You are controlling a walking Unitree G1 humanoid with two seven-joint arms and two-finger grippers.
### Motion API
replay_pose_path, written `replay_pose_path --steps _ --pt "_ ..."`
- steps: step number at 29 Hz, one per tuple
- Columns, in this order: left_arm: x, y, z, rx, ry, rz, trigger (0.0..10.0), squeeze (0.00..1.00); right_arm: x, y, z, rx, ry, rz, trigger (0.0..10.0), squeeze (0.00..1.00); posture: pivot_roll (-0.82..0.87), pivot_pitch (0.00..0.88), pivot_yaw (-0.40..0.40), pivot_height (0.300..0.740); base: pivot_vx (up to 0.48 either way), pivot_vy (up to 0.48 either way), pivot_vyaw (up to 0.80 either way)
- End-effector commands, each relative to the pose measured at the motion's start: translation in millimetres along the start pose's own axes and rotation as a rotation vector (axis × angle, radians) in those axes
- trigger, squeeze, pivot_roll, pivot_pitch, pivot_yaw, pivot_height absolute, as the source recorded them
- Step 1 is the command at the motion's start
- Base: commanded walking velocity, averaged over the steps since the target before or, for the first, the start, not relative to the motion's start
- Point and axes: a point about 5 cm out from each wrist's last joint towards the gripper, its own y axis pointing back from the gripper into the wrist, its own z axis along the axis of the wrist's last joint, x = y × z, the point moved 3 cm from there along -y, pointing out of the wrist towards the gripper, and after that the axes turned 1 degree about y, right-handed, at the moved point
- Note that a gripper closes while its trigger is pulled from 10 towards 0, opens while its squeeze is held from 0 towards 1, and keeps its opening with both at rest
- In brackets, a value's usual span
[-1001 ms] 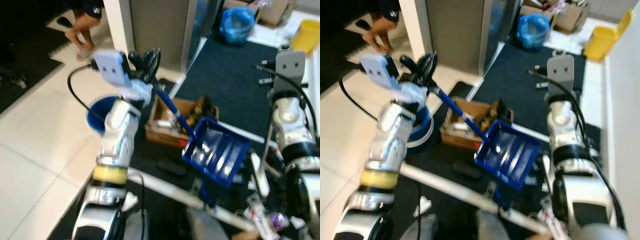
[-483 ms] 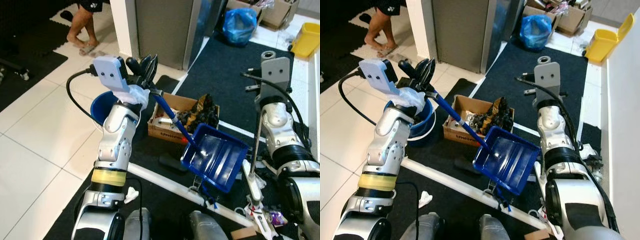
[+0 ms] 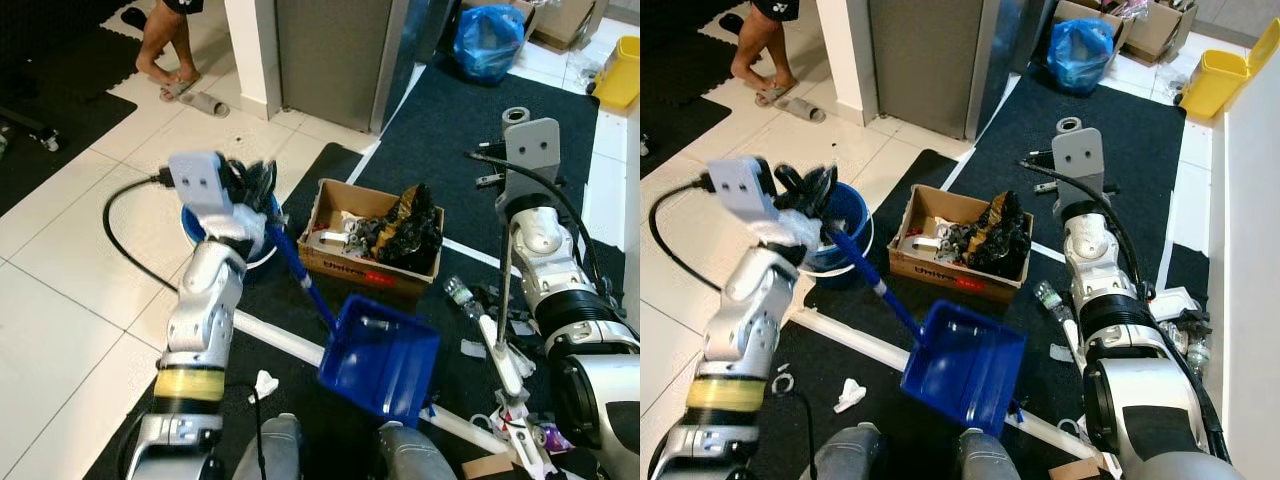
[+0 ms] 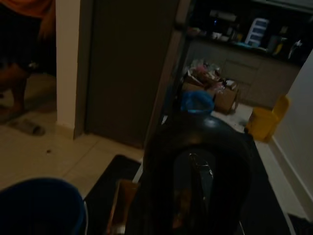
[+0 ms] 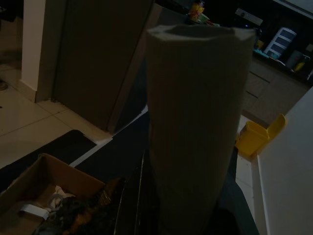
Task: Sweep floor
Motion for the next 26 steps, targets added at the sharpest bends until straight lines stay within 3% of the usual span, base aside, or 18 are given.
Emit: replay_pose_path --steps 1,7,8,11,16,26 --pt "1.3 1.7 8.9 -0.031 -0.034 -0.005 10.0 0.00 2.6 0.1 -2.0 0.011 0.014 0.009 10.0 0.00 0.20 0.069 -0.055 0.740 0.000 0.000 0.00" --pt "24.9 6.0 -1.5 0.007 -0.149 0.085 10.0 0.00 22.5 7.5 -12.1 0.043 -0.082 0.044 10.0 0.00 0.21 0.072 -0.055 0.740 0.000 0.000 0.00" --pt "24.9 6.0 -1.5 0.007 -0.149 0.085 10.0 0.00 22.5 7.5 -12.1 0.043 -0.082 0.044 10.0 0.00 0.21 0.072 -0.055 0.740 0.000 0.000 0.00" --pt "46.9 9.9 1.1 0.004 -0.225 0.143 10.0 0.00 22.7 10.3 -16.8 0.054 -0.085 0.044 10.0 0.00 0.20 0.077 -0.059 0.740 0.000 0.000 0.00" --pt "62.3 11.7 8.3 -0.030 -0.245 0.182 10.0 0.00 20.6 12.8 -22.3 0.071 -0.083 0.041 10.0 0.00 0.20 0.082 -0.066 0.740 0.000 0.000 0.00" --pt "81.8 8.1 14.2 -0.069 -0.330 0.232 10.0 0.00 15.6 22.4 -38.3 0.114 -0.086 0.036 10.0 0.00 0.18 0.111 -0.084 0.740 0.000 0.000 0.00"
